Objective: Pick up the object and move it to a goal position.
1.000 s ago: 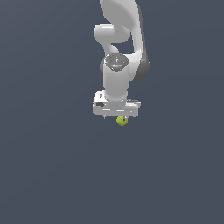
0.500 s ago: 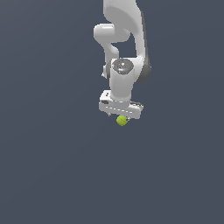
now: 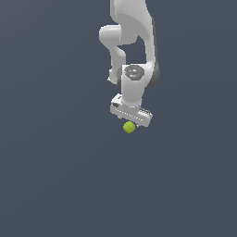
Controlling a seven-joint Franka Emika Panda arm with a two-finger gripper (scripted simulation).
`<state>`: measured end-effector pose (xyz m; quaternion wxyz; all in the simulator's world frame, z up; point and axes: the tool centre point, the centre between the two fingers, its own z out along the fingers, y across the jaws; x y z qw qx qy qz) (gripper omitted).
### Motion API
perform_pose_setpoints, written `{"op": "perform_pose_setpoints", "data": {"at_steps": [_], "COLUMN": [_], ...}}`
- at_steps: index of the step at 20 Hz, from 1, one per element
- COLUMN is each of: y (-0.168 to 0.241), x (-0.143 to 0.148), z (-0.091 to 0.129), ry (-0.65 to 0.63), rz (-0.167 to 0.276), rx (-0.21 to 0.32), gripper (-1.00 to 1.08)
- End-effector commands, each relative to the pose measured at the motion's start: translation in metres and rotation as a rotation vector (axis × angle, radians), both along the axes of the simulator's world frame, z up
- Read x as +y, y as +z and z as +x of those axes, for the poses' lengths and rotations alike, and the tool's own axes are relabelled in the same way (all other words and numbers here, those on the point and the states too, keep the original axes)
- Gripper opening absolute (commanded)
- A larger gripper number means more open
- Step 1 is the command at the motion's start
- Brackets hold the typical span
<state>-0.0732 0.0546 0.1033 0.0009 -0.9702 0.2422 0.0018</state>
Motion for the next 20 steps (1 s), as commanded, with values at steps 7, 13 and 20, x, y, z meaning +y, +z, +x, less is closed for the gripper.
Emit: {"op": "perform_pose_setpoints", "data": {"at_steps": [7,13,20], "y": [-0.01,-0.012,-0.026], "x": [0.007,0.008,0.008], "z": [-0.014,-0.015,-0.016], "ry": [-0.095,-0.106,-0.107], "rz": [-0.002,-0.003,-0.003], "rx": [-0.003,-0.002,-0.003], "gripper": [1.0,1.0,1.0]}}
